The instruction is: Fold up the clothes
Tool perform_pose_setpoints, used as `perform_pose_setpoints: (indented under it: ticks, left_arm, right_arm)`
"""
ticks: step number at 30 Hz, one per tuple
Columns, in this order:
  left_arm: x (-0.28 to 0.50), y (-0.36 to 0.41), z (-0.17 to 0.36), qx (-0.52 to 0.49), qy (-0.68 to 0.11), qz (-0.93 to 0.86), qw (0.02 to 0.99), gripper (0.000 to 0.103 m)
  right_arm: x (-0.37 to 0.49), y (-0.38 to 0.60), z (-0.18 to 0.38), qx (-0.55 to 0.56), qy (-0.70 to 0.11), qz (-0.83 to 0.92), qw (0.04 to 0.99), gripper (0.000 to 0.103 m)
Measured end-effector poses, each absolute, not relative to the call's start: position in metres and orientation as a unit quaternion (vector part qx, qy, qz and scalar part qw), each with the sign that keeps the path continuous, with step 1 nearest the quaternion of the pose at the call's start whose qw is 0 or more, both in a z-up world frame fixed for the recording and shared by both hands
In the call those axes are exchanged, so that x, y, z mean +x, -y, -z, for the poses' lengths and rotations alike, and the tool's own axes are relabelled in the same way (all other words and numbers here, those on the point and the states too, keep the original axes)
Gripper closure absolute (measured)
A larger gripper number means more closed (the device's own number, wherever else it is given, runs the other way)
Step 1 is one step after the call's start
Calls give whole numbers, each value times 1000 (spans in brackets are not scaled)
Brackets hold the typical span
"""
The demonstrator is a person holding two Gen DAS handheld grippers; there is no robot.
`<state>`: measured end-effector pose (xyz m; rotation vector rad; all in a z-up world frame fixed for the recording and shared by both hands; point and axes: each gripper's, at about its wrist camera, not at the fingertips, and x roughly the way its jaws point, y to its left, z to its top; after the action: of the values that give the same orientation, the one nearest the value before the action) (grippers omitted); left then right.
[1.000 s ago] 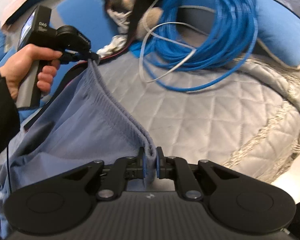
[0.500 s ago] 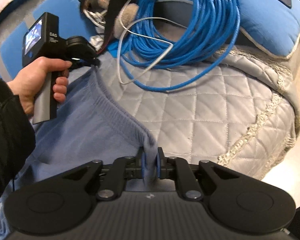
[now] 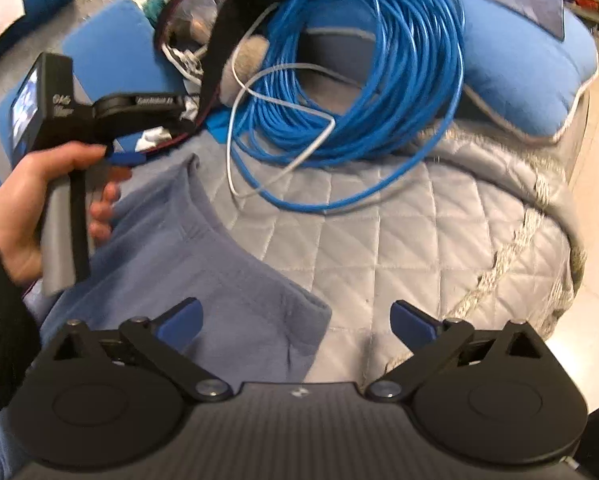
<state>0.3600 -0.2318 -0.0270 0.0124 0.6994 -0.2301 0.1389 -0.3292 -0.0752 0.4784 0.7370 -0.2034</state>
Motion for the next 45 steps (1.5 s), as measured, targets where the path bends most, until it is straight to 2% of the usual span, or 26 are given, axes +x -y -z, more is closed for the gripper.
perform_pose_setpoints:
  ticks: [15, 21, 26, 31, 38, 41, 45]
  left_arm:
    - [222, 165, -30, -19, -317, 101, 943, 22]
    - [145, 157, -32, 67, -259, 114, 957, 22]
    - [99, 150, -13, 94, -239, 109, 960, 22]
    - [74, 143, -15, 87, -227, 107, 964, 22]
    - [46, 127, -43, 73, -164, 82, 980, 21]
    - [45, 115, -48, 47, -171, 68, 982, 15]
    - [44, 94, -50, -1, -189, 46, 981, 15]
  right_arm:
    - [130, 301, 64, 214, -329, 50, 918, 0]
    - [129, 283, 63, 183, -323, 29, 928, 0]
    - [128, 267, 63, 158, -315, 14, 936, 0]
    - [127, 252, 62, 139, -302, -5, 943, 0]
    - [126, 232, 55, 139, -292, -25, 946, 0]
    - [124, 223, 52, 123, -293, -10, 948, 0]
    - [114, 207, 39, 72, -275, 5, 959, 0]
